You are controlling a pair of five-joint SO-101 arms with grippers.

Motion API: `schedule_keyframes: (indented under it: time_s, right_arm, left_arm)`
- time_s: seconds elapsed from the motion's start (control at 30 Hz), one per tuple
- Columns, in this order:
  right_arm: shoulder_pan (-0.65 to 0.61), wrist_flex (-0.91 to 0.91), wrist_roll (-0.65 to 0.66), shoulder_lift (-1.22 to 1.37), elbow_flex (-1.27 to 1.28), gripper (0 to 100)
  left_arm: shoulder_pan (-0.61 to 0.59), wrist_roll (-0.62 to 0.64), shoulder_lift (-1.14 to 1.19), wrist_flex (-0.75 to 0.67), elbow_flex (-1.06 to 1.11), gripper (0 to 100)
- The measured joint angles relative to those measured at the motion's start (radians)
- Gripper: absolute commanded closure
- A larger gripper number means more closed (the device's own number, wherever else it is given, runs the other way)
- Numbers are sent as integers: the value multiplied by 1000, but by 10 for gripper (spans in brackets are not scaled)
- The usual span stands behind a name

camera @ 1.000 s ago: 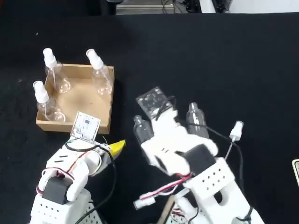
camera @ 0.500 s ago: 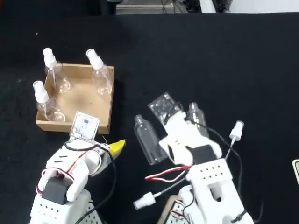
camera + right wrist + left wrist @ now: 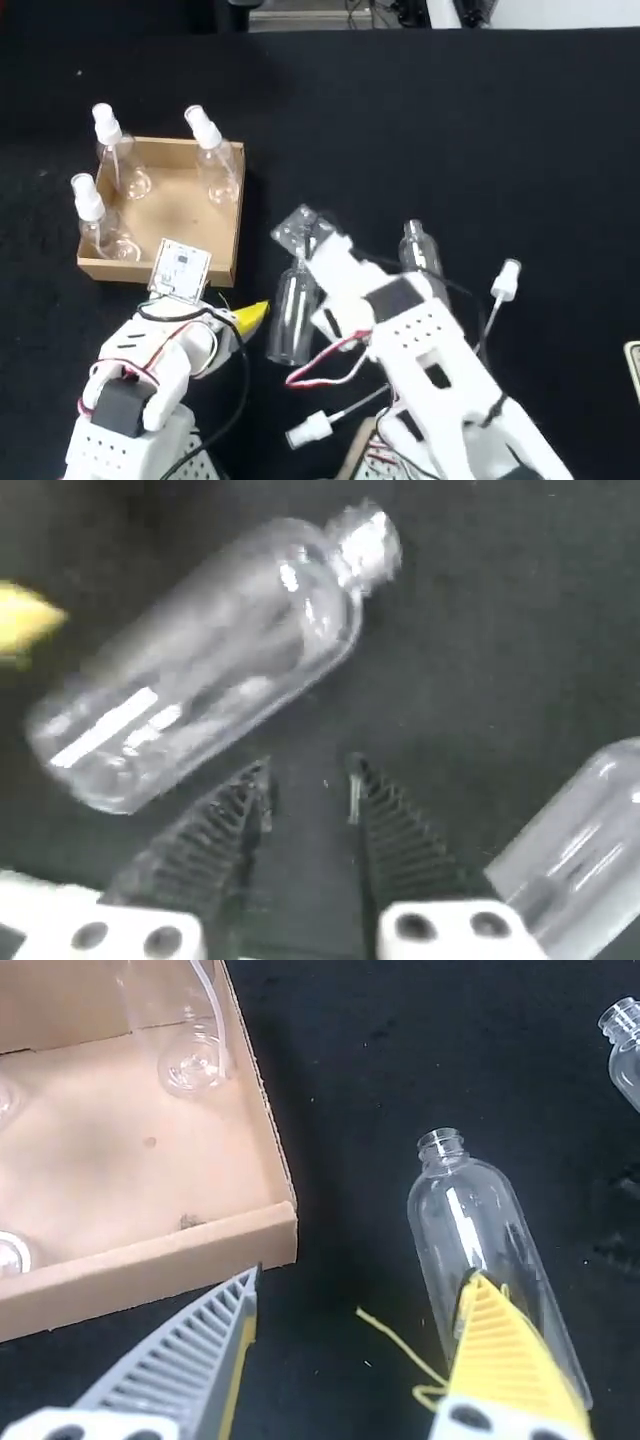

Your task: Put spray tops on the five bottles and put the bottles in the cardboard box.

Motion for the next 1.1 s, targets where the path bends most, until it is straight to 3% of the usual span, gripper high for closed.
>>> schedule_keyframes:
  time_s: [0.17, 0.27, 0.47, 0.67, 0.87, 1.1]
  right_arm:
    - [-84, 141, -75, -37, -132, 900]
    - [-68, 210, -112, -98, -212, 900]
    - [221, 258, -118, -137, -285, 900]
    - [520, 236, -63, -137, -221, 900]
    - [756, 135, 80, -137, -141, 900]
    - [984, 126, 103, -137, -104, 900]
  left_arm:
    - [0, 0, 0, 0, 0, 700]
    - [3, 0, 0, 0, 0, 700]
    - [80, 0, 161, -9, -38, 700]
    - [155, 0, 425, -121, -118, 700]
    - [232, 0, 612, -183, -203, 700]
    - [305, 0, 812, -215, -350, 700]
